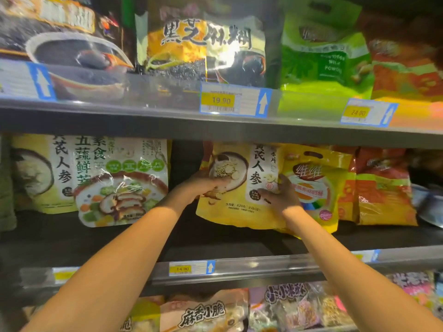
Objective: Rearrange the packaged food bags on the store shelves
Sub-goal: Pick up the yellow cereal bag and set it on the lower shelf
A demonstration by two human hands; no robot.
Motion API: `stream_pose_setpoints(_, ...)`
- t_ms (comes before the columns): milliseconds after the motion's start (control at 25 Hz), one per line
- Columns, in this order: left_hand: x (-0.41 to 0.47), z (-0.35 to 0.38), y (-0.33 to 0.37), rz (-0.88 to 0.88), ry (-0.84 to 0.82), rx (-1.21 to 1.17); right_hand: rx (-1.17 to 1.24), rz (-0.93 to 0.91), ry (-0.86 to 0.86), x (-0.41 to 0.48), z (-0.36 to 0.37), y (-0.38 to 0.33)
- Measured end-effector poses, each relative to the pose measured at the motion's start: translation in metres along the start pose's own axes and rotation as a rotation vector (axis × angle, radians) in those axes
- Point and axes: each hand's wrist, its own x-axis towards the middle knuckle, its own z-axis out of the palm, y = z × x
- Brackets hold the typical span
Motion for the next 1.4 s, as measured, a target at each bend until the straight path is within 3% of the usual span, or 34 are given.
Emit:
stream_pose_setpoints(280, -0.057, -0.034, 0.011, -0.178, -0.145, -0.533, 0.234, 0.176, -0.142, -0.060, -0.023, -0.030)
stream_pose_setpoints(640, -0.145, -0.036, -0.016, -0.289, -0.383, -0.594, 0.194, 0.186, -0.169, -0.209, -0.044, -0.062)
stream_pose_setpoints(880, -0.201, 0.000, -0.041, -0.192, -0.382, -0.668, 0.257, 0.225, -0.083, -0.306, -0.075, -0.056)
stream_pose_setpoints(1120, -0.283, 0.063, -0.065, -0.182, -0.362, -0.699, 0.262, 0.308, -0.118, -0.409, -0.115, -0.009)
stream_pose_setpoints(1400, -0.415, 0.096, -0.110, -0.257, -0.157, -0.543, 0.119, 0.328, -0.095, -0.521, -0.133, 0.037)
